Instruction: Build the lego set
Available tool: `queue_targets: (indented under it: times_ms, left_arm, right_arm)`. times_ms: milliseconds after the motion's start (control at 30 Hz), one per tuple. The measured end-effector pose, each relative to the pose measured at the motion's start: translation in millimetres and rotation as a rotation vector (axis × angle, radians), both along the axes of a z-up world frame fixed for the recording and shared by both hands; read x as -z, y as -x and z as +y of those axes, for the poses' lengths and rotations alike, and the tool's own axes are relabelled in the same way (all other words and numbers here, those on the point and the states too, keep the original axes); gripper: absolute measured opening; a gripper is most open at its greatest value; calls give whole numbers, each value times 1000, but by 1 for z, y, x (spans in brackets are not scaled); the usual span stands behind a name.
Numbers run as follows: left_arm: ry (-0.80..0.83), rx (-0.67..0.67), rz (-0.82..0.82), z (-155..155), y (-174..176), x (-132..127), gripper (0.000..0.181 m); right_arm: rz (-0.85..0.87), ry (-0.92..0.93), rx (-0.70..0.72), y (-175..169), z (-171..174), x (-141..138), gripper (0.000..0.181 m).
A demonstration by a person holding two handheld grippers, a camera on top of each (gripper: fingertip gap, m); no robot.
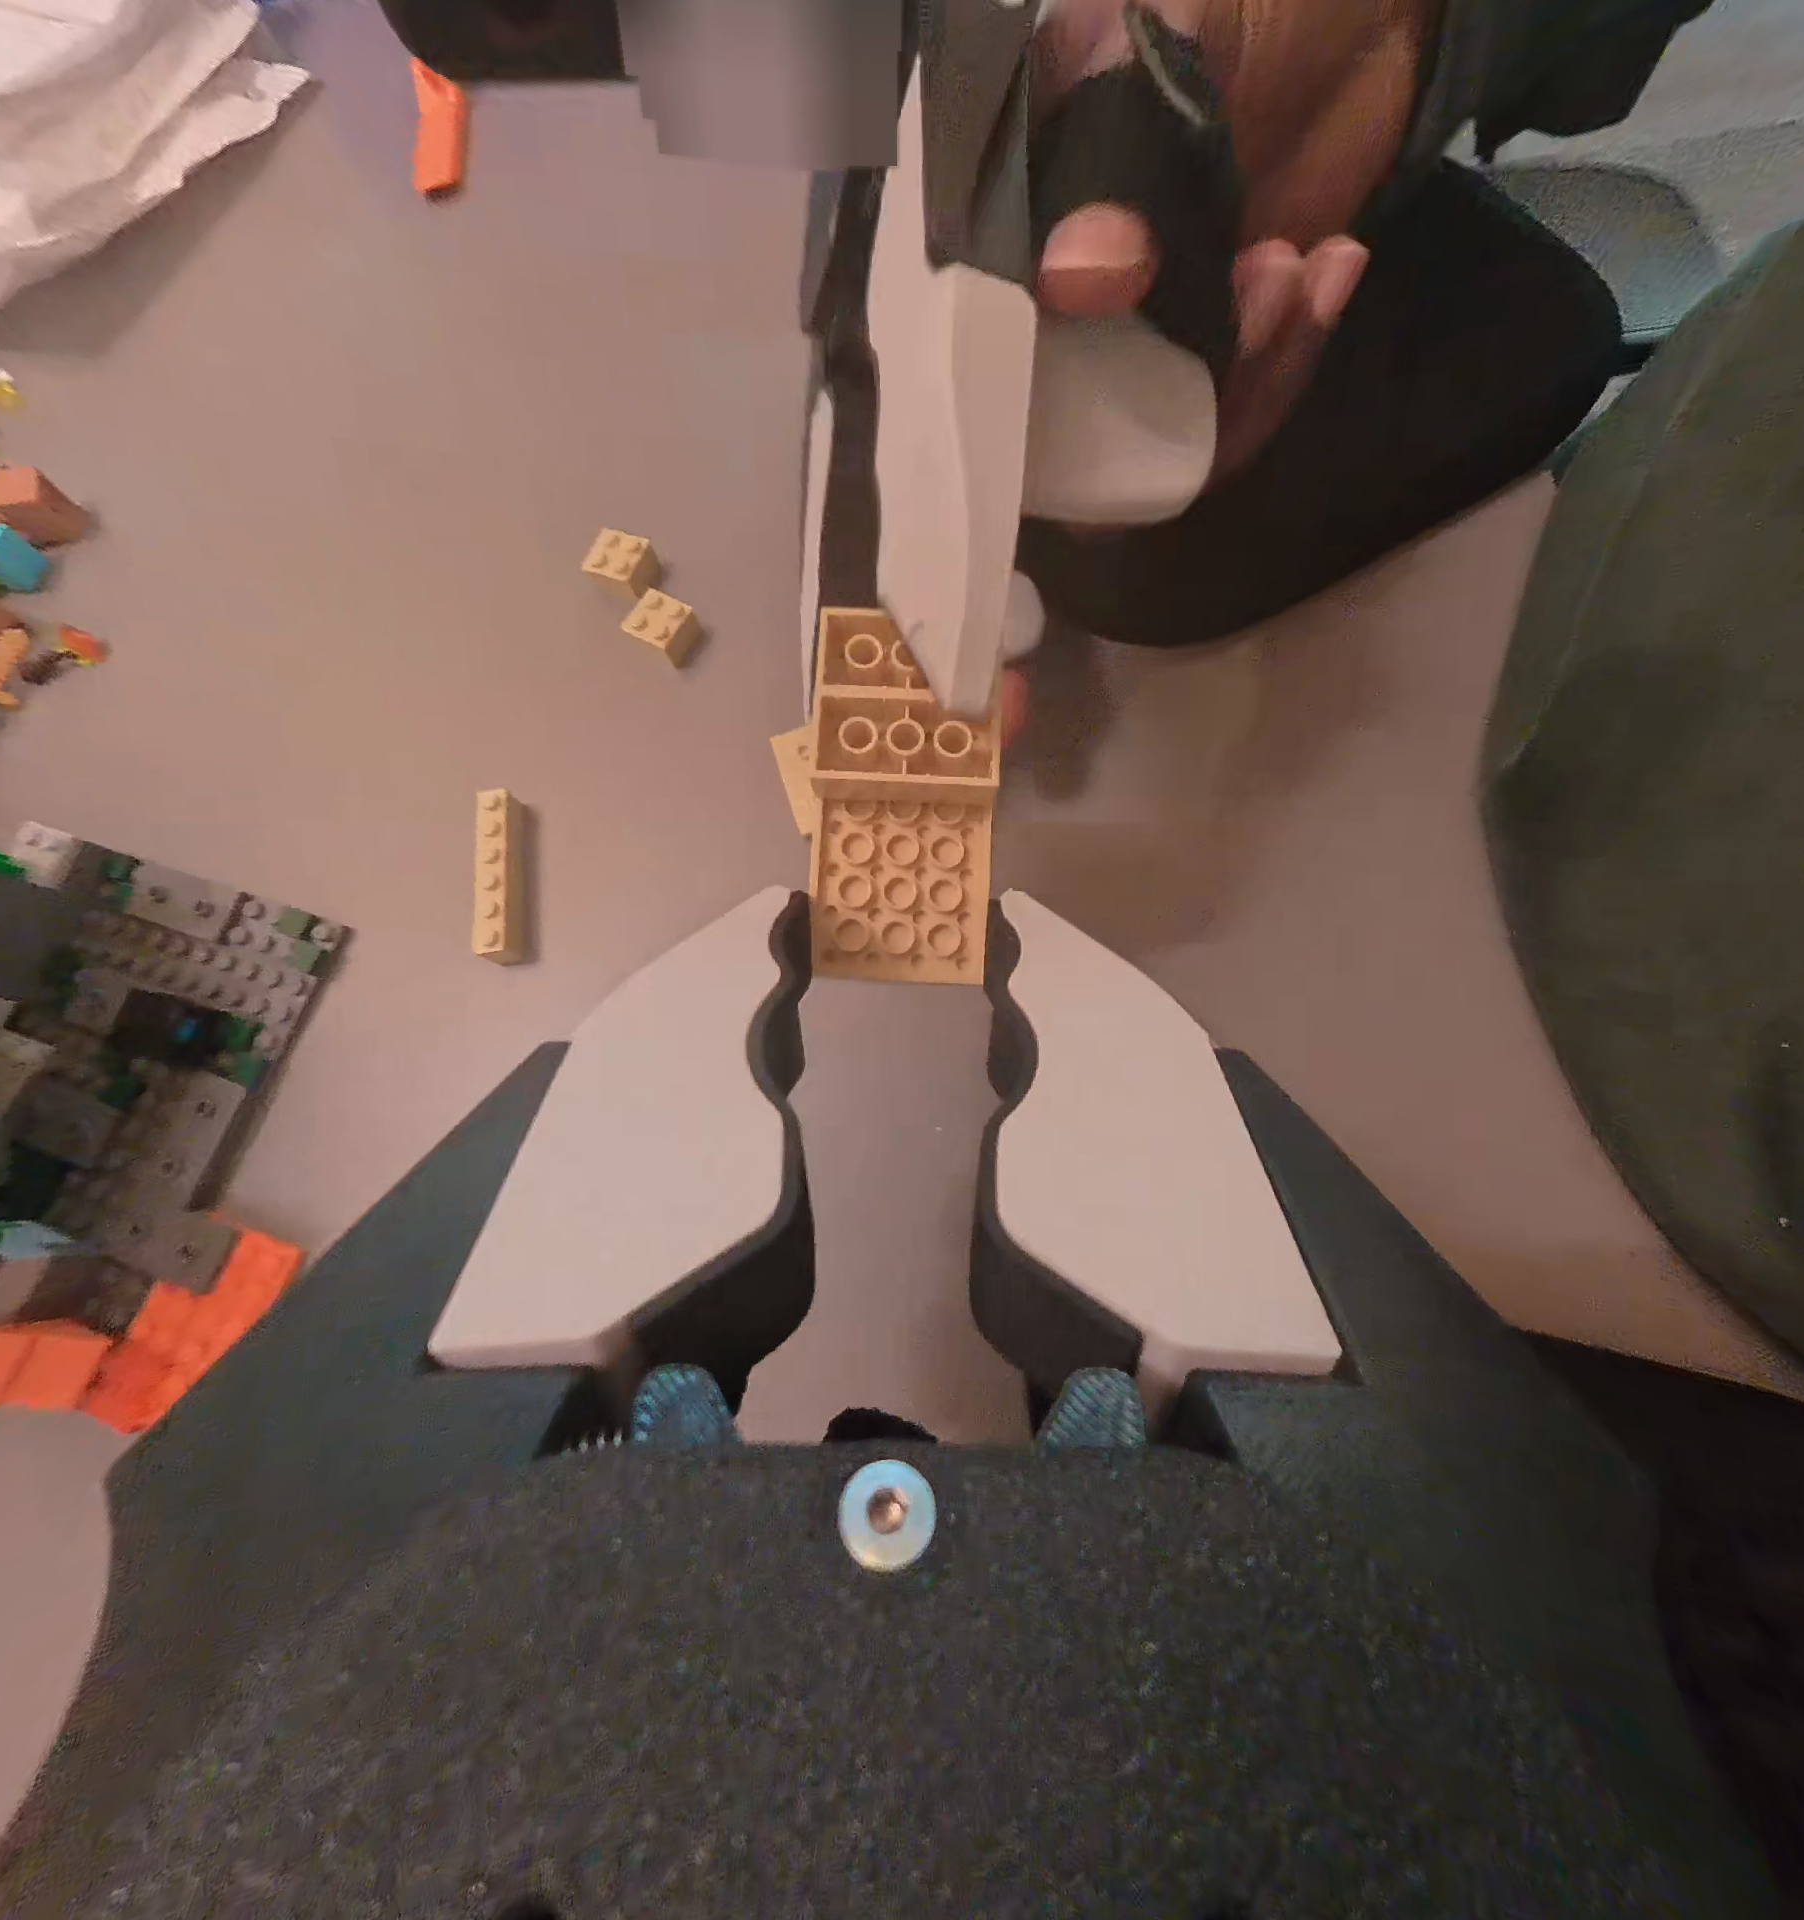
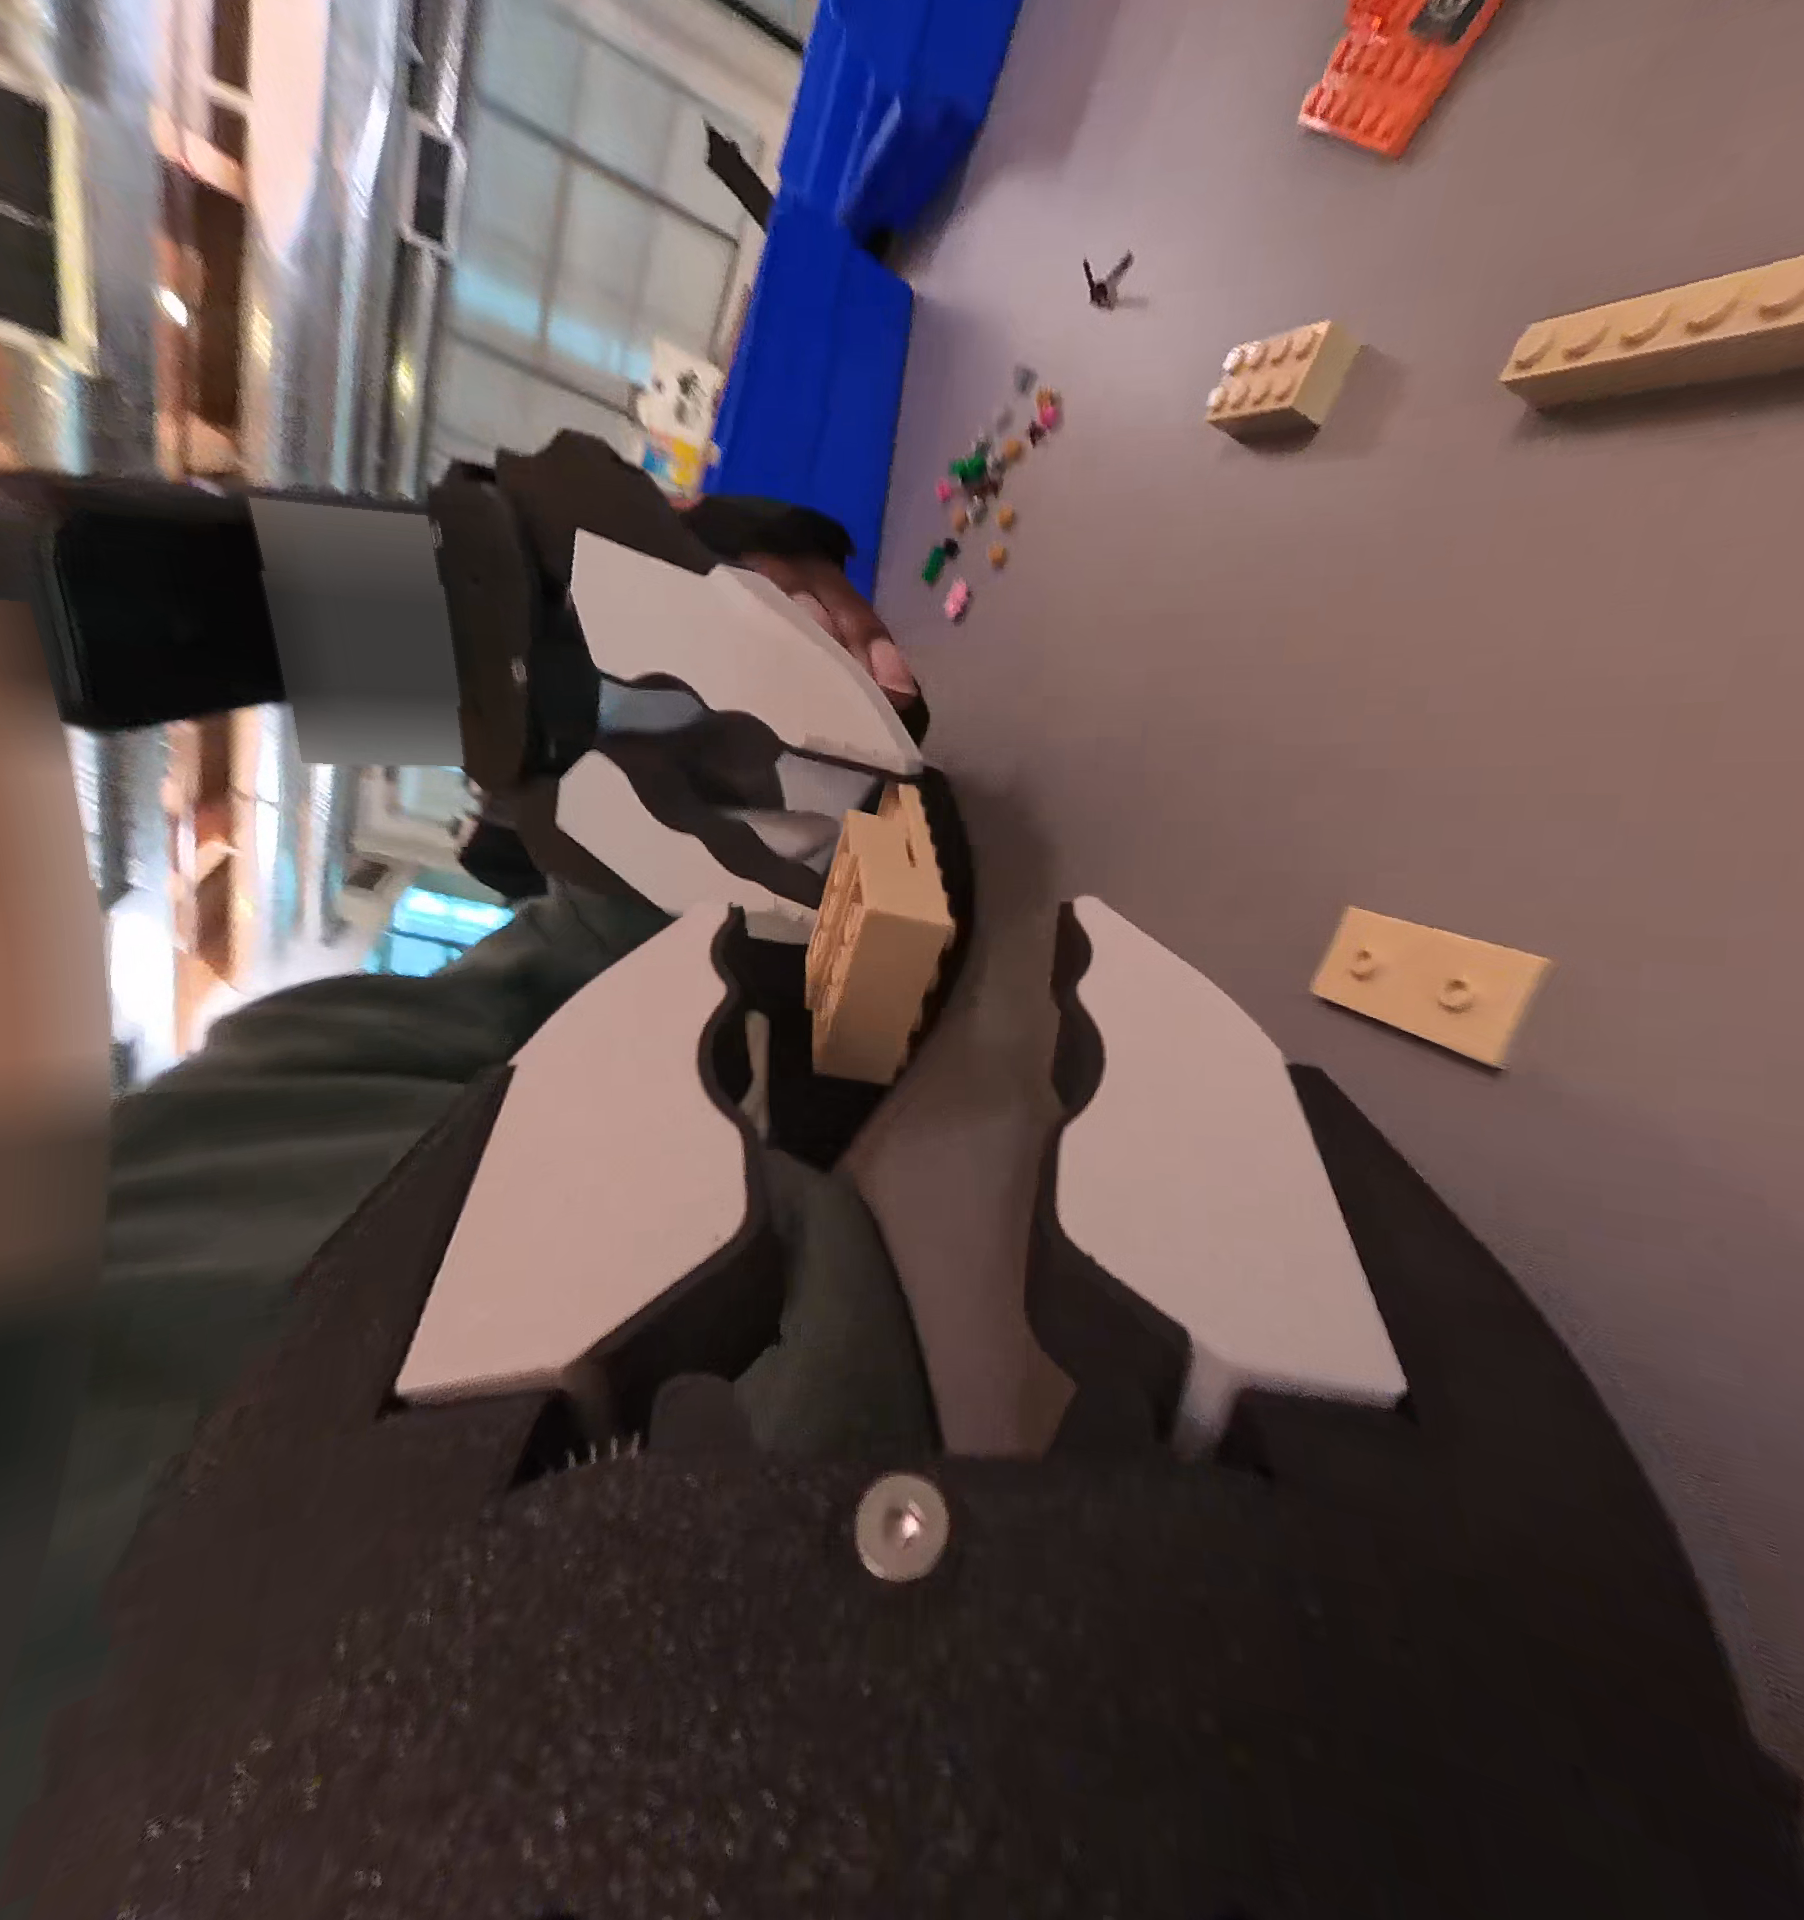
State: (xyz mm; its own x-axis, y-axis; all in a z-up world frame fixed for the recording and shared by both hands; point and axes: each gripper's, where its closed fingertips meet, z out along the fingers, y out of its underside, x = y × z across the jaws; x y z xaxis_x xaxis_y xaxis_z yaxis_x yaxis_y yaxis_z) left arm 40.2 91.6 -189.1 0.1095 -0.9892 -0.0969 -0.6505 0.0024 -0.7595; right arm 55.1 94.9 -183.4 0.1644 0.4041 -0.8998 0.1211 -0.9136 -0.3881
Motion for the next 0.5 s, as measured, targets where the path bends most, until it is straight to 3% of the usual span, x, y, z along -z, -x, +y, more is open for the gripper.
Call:
queue_targets:
  times_ms: [133, 300, 500]
  left_arm:
    - [-25, -6, 33, 1, 0, -5, 32]
    - [-44, -11, 74, -1, 4, -5, 32]
    - [-93, -20, 85, -1, 5, -10, 32]
  right_arm:
    - [51, 49, 15, 14, -4, -4, 50]
    - [103, 93, 30, 18, -5, -4, 21]
    - [185, 61, 40, 19, -7, -13, 17]
